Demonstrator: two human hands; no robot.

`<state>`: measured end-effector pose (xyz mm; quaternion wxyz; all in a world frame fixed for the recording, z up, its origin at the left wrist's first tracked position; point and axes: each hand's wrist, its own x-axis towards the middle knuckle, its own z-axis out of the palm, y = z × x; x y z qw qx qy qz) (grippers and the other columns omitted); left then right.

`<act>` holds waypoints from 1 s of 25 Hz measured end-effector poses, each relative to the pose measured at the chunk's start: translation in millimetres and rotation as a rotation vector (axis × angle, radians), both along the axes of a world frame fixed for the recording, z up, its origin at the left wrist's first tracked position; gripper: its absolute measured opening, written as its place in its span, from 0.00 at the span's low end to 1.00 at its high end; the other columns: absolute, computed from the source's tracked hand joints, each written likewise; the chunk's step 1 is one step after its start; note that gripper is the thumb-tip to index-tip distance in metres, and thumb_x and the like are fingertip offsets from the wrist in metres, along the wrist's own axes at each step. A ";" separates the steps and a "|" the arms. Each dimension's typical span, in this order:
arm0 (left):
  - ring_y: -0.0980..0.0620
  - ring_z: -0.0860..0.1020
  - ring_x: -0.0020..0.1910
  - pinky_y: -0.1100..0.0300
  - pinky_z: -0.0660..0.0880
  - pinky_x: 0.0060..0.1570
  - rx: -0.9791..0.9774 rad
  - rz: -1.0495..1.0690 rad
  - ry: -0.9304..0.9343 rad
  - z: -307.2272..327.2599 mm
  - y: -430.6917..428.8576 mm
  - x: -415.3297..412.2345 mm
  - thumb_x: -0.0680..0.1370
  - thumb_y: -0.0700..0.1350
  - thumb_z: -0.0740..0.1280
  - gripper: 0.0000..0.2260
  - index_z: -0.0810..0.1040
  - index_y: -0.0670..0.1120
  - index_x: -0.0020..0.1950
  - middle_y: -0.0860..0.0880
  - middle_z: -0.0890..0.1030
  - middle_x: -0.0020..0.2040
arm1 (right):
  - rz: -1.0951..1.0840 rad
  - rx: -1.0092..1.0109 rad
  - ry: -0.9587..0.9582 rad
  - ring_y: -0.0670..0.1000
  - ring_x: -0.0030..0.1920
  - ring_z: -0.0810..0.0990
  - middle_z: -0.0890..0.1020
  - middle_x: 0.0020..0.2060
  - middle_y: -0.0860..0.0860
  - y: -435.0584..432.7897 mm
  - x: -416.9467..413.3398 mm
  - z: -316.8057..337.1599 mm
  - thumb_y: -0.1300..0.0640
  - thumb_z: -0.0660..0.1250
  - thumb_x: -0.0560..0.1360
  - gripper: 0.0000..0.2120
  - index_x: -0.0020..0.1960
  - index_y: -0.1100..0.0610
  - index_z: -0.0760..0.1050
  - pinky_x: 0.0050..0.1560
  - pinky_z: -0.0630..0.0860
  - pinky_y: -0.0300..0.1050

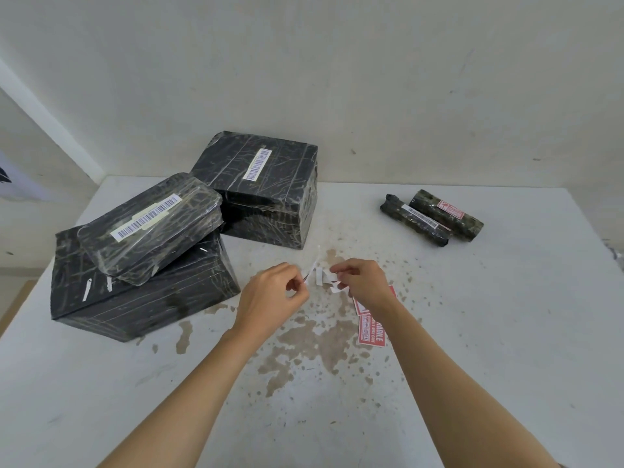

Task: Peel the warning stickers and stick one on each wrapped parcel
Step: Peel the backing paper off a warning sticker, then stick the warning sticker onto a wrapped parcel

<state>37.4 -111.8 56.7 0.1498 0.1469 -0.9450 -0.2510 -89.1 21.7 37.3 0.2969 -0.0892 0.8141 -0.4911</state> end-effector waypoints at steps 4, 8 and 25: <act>0.57 0.74 0.32 0.60 0.72 0.29 0.065 0.129 0.048 1.7 3.3 0.8 0.72 0.41 0.69 0.07 0.74 0.48 0.34 0.56 0.76 0.33 | 0.008 -0.069 0.007 0.52 0.37 0.83 0.84 0.36 0.57 -0.5 3.7 -0.7 0.70 0.66 0.73 0.08 0.43 0.60 0.81 0.34 0.77 0.38; 0.55 0.76 0.34 0.54 0.75 0.30 0.105 0.177 0.034 -8.1 3.4 6.5 0.72 0.42 0.68 0.06 0.74 0.47 0.35 0.55 0.77 0.33 | 0.191 0.099 0.017 0.52 0.46 0.80 0.84 0.47 0.58 -6.3 10.6 -17.2 0.71 0.59 0.75 0.15 0.53 0.61 0.81 0.42 0.77 0.39; 0.54 0.73 0.31 0.60 0.71 0.25 -0.092 0.157 0.191 -9.7 23.7 -1.8 0.72 0.43 0.67 0.05 0.75 0.45 0.36 0.53 0.77 0.33 | 0.012 -0.286 -0.150 0.50 0.33 0.77 0.80 0.35 0.54 4.9 23.6 26.2 0.50 0.71 0.72 0.14 0.40 0.62 0.78 0.27 0.69 0.40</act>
